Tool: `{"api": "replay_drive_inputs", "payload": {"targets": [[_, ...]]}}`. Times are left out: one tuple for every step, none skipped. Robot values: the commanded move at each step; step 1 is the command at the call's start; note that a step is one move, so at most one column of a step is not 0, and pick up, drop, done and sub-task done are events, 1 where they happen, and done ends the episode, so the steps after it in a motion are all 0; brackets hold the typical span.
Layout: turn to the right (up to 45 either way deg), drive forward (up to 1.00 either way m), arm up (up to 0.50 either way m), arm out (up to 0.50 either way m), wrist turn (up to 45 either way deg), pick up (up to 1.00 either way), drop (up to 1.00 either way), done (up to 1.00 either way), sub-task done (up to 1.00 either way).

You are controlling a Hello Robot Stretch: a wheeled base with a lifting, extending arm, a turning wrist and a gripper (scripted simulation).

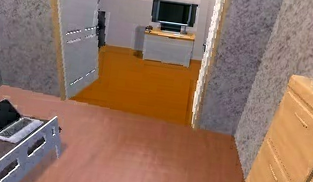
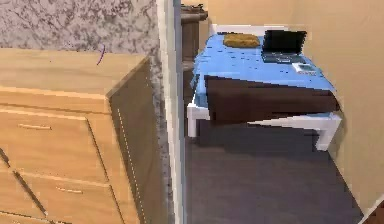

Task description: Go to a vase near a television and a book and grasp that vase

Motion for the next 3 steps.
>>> {"api": "replay_drive_inputs", "payload": {"targets": [[0.0,1.0,0.0,0.0,0.0,0.0,0.0,0.0,0.0],[0.0,1.0,0.0,0.0,0.0,0.0,0.0,0.0,0.0],[0.0,0.85,0.0,0.0,0.0,0.0,0.0,0.0,0.0]]}}
